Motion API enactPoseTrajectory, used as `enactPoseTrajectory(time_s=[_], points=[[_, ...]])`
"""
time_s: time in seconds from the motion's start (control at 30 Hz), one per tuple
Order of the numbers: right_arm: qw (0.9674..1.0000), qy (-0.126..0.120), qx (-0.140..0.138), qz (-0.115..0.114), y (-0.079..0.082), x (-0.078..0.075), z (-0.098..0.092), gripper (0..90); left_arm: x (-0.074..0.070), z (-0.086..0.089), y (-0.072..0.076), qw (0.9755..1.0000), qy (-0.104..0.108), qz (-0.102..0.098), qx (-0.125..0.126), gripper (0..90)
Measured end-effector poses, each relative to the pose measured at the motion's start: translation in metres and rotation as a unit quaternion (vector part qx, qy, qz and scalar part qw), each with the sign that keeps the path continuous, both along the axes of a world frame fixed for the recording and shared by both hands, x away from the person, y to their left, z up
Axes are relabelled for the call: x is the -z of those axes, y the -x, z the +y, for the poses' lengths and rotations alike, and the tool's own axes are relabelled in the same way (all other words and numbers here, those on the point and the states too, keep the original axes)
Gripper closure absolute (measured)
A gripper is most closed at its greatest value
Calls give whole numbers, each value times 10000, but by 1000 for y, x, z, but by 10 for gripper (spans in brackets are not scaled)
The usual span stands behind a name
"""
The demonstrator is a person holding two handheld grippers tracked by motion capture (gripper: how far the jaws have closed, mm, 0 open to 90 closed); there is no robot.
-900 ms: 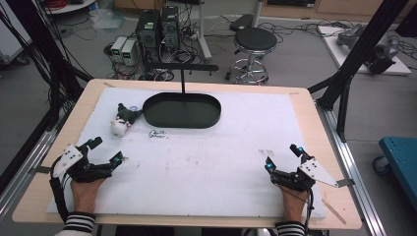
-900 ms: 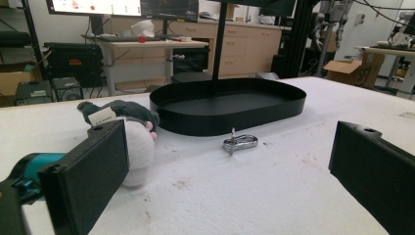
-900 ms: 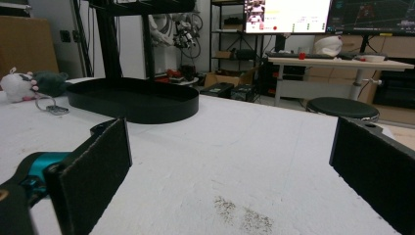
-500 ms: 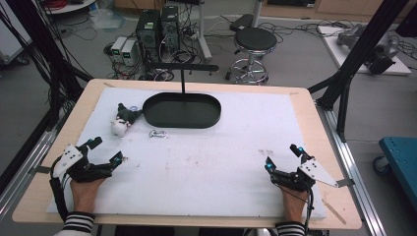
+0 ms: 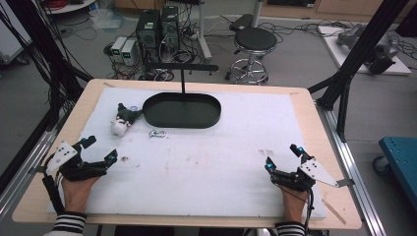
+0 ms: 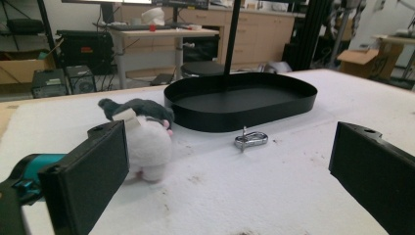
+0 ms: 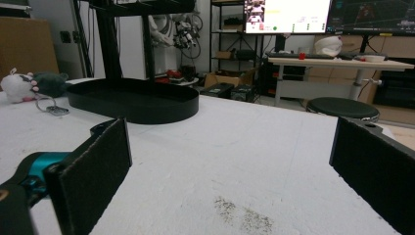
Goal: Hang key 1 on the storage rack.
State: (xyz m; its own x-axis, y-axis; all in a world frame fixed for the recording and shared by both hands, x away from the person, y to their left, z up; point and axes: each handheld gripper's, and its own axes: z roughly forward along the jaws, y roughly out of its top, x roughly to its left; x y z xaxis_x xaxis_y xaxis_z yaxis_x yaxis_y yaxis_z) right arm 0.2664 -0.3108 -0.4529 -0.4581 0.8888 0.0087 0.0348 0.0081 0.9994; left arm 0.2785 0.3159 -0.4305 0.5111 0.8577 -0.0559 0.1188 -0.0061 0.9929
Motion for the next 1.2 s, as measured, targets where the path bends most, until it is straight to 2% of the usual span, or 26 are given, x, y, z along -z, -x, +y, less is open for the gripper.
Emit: enactPoseTrajectory(time_s=[0.1,0.13,0.17,0.2,0.3,0.4,0.43,0.53,0.7,0.73,0.77,0.83,0.87,0.9,0.93,0.97,1.0,1.03,1.07,1.2], points=[[10000,10,-1,-1,0,0,0,12,-12,1,-3,9998,-148,103,17,18],[10000,-4,-5,10,0,0,0,12,-21,0,-6,9994,-271,230,11,18],[10000,16,4,-5,0,0,0,12,-21,0,-6,9994,-271,230,11,18],[10000,19,5,-7,0,0,0,12,-30,-1,-10,9985,-407,360,12,18],[10000,28,12,-19,0,0,0,12,-37,-3,-14,9981,-437,422,35,18],[10000,9,11,-16,0,0,0,12,-51,-5,-25,9956,-651,675,82,19],[10000,18,11,-16,0,0,0,12,-51,-5,-25,9956,-651,675,82,19],[10000,10,12,-20,0,0,0,12,-58,-7,-32,9927,-854,842,116,19],[10000,21,13,-35,0,0,0,12,-65,-8,-46,9889,-989,1100,110,19],[10000,17,13,-33,0,0,0,12,-67,-8,-52,9867,-1067,1222,111,18],[10000,17,12,-32,0,0,0,12,-67,-8,-52,9867,-1067,1222,111,18],[10000,27,10,-29,0,0,0,12,-71,-8,-59,9830,-1255,1334,86,18],[10000,16,5,-20,0,0,0,12,-71,-8,-59,9830,-1255,1334,86,18],[10000,30,6,-49,0,0,0,12,-74,-8,-65,9807,-1313,1442,109,18],[10000,24,10,-46,0,0,0,12,-75,-8,-67,9796,-1336,1497,94,18],[10000,22,16,-41,0,0,0,12,-75,-8,-67,9796,-1336,1497,94,18],[10000,27,11,-51,0,0,0,12,-78,-9,-72,9759,-1460,1619,102,19],[10000,27,12,-50,0,0,0,12,-78,-9,-72,9759,-1460,1619,102,19],[10000,25,11,-48,0,0,0,12,-81,-8,-77,9723,-1587,1713,96,19],[10000,26,10,-52,0,0,0,12,-85,-10,-87,9658,-1746,1914,114,18]])
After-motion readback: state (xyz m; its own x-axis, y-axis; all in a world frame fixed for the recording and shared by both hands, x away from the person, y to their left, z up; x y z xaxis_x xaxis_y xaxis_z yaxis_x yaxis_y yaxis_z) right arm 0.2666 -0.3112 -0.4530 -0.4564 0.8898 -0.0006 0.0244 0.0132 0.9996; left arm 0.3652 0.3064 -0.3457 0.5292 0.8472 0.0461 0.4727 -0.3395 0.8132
